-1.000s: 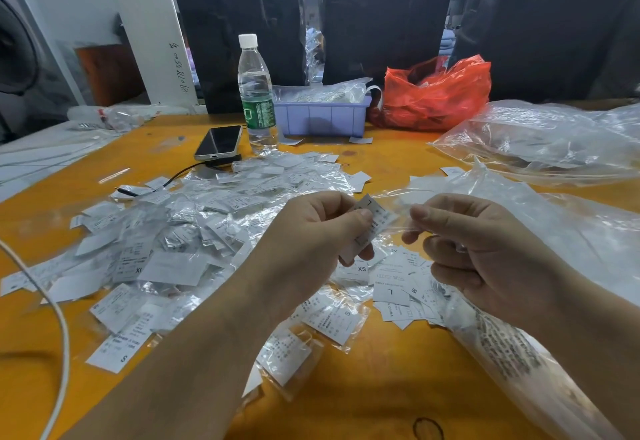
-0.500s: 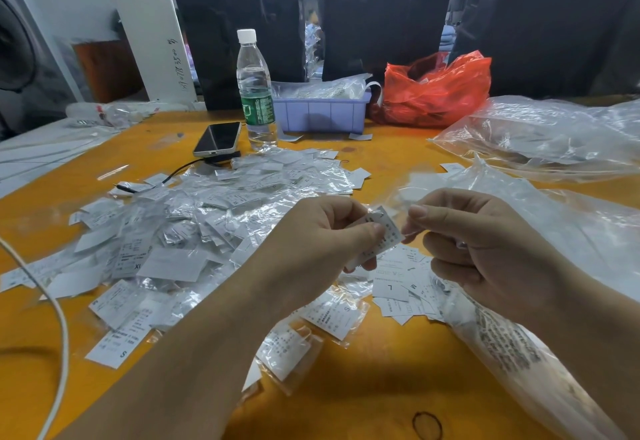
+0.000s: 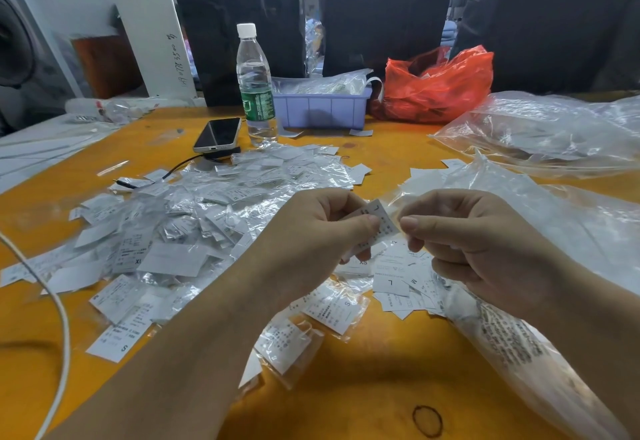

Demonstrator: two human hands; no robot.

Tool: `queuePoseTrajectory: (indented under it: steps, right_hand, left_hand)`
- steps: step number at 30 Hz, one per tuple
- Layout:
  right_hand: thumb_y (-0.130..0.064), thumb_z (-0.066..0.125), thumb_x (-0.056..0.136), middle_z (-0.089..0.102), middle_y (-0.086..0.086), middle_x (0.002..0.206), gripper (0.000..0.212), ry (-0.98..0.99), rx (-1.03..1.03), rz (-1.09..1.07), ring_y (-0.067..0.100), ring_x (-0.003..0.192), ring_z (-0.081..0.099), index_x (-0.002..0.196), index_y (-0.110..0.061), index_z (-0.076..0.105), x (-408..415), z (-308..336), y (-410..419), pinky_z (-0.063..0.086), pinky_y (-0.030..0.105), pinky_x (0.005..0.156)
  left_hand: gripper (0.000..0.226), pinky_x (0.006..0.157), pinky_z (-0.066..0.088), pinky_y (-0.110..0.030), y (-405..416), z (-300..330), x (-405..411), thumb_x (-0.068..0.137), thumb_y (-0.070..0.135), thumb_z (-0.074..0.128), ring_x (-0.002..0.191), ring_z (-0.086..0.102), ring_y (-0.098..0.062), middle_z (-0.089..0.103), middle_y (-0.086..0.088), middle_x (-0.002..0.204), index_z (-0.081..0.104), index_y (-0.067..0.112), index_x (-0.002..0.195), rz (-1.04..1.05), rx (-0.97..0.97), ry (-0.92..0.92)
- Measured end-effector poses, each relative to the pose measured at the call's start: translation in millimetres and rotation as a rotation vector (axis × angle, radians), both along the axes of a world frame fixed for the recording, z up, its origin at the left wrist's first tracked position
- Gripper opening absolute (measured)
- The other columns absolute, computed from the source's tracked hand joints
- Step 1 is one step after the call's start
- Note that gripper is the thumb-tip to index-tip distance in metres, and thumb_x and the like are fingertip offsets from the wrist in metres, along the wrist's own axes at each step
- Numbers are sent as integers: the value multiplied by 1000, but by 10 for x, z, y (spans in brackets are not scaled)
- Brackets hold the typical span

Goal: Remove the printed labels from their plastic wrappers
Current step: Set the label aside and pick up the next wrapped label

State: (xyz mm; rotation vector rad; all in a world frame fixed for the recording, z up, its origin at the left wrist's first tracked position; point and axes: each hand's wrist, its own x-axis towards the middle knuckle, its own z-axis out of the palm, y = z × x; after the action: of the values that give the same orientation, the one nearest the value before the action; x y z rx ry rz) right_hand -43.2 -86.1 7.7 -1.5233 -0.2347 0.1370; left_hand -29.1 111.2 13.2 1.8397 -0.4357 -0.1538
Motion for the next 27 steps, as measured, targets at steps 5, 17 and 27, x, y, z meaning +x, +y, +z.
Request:
queuePoseTrajectory:
  steps: [5,17,27]
  right_hand:
    - [-19,76,57,53,6,56,24,58,6,69,5,34,27,80,-11,77,17,32,-45,24,14,33]
    - [-6,73,68,49,2,55,22,159,27,204,4,35,25,90,-7,74,8,64,-85,23,14,32]
    - [-4,63,73,47,-2,49,19,225,76,236,2,33,22,88,-10,74,26,83,-103,19,11,33]
  left_hand:
    - [8,49,41,-12,6,9,8,92,17,65,55,57,-2,69,4,64,72,17,92,12,-7,9]
    - [9,56,47,-14,3,8,-27,91,16,66,63,64,-2,72,9,74,72,20,87,29,40,-131]
    - [9,59,50,-13,7,11,-48,91,15,66,68,68,-3,71,11,76,73,21,89,38,105,-253]
